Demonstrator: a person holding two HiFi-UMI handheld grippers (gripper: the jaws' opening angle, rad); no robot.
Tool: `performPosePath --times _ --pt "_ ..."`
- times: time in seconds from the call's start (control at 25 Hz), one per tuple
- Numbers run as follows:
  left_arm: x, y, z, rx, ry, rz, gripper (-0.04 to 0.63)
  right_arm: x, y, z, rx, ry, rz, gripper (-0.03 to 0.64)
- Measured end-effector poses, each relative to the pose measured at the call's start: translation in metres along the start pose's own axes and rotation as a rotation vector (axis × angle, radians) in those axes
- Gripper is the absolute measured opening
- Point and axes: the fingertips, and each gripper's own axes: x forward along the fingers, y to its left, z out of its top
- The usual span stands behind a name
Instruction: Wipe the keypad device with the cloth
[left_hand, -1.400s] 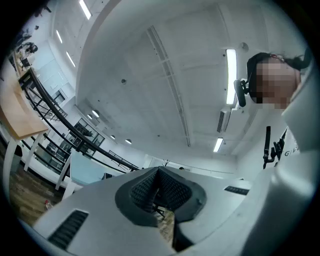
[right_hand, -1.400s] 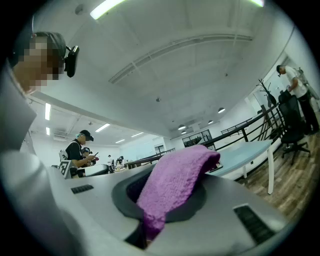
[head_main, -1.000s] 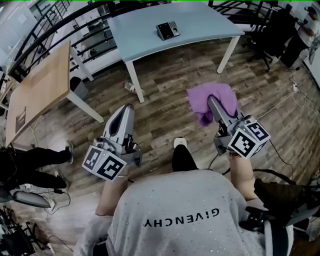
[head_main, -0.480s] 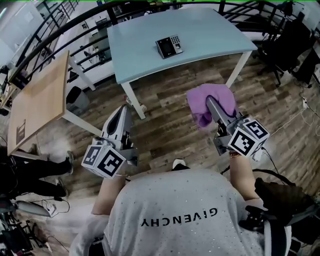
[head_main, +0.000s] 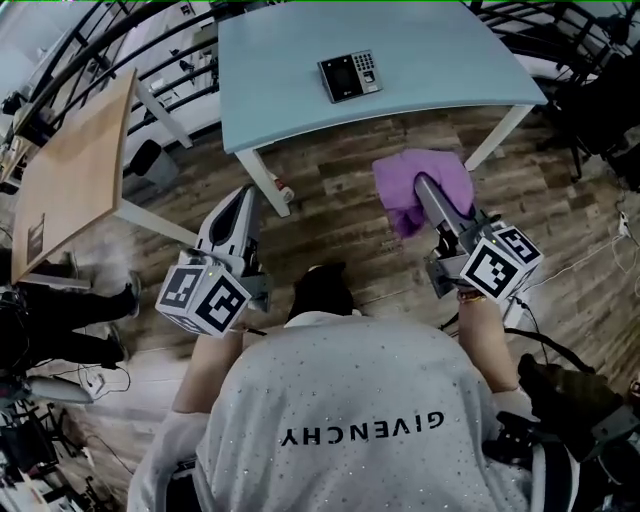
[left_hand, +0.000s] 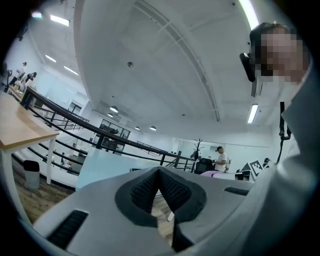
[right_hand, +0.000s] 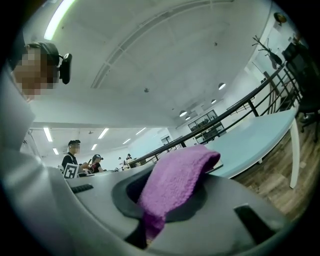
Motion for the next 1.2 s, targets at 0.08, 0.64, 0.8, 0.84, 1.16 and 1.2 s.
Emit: performPosePath --times 0.08,0.64,0.8,0.84,1.16,1.2 --pt "0.015 0.005 -0.001 -0.005 0.006 0.016 0.002 0.003 -0.011 0.004 0.011 -0.004 -0.006 0.032" --pt "0.14 0.021 -0.017 -0.139 0.038 -0.113 0.0 0.064 -0.077 0.001 0.038 0.072 -0.011 0.032" --pt "0.175 0.033 -0.018 -0.122 0.082 -0.11 0.0 0.094 -0.098 0.0 0.059 0.101 0.012 0.032" --pt "0.183 0.038 -0.017 -0.116 0.094 -0.102 0.0 0.104 -0.104 -0.001 0.062 0.112 0.015 0.032" --pt "0.237 0.11 -0.018 -0.088 0.154 -0.044 0.0 0.214 -0.144 -0.005 -0.004 0.195 0.08 0.031" --pt "0.245 0.122 -0.02 -0.091 0.163 -0.042 0.0 0.229 -0.147 -0.006 -0.011 0.21 0.091 0.031"
